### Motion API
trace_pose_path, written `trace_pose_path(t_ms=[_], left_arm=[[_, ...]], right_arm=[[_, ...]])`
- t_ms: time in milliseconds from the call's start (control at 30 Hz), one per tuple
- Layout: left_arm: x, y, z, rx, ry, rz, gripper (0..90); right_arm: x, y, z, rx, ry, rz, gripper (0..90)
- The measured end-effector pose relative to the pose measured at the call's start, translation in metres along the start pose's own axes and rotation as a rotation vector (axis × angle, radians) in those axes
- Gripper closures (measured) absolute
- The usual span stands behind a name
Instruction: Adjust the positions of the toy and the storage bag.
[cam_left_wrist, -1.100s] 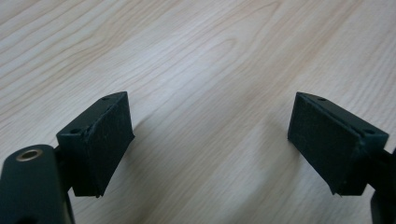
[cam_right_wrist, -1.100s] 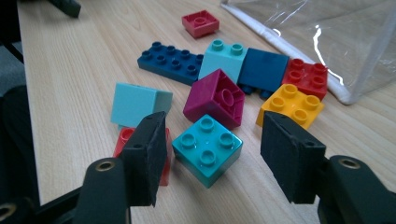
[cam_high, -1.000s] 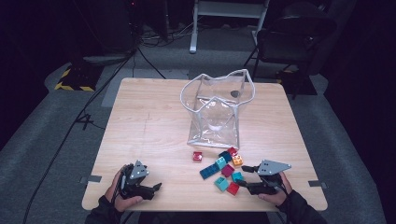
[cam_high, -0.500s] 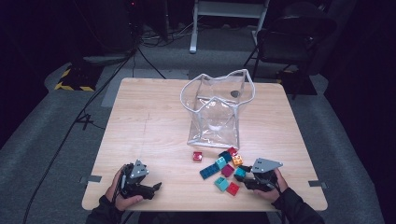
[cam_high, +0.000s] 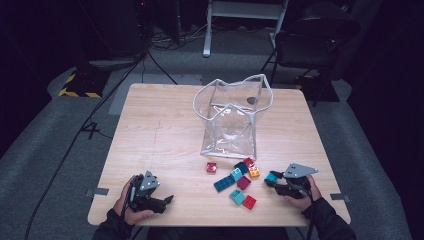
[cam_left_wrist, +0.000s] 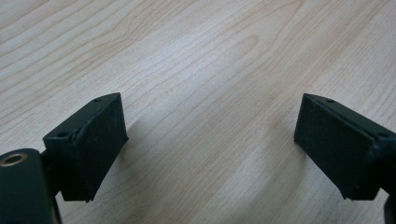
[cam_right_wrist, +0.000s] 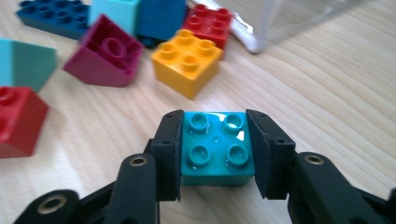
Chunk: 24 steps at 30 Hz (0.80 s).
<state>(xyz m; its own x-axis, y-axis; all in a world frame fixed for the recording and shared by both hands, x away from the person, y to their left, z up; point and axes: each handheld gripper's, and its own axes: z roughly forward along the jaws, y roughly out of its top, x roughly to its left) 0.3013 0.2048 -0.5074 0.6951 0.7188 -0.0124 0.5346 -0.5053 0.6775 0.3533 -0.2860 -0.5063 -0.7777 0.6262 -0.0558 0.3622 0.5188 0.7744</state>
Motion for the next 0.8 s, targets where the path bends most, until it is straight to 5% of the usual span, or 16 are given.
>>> trace_pose_path(t_ms=[367,800], left_arm=[[0.001,0.001,0.001,0.0,-0.003,0.003,8.7],[0.0,0.0,0.0,0.002,0.001,0.002,8.8]], right_arm=[[-0.019,-0.002,-0.001,0.001,-0.048,0.051,59.3],[-0.023,-0.001,-0.007,-0.035,-0.085,0.079,59.4]])
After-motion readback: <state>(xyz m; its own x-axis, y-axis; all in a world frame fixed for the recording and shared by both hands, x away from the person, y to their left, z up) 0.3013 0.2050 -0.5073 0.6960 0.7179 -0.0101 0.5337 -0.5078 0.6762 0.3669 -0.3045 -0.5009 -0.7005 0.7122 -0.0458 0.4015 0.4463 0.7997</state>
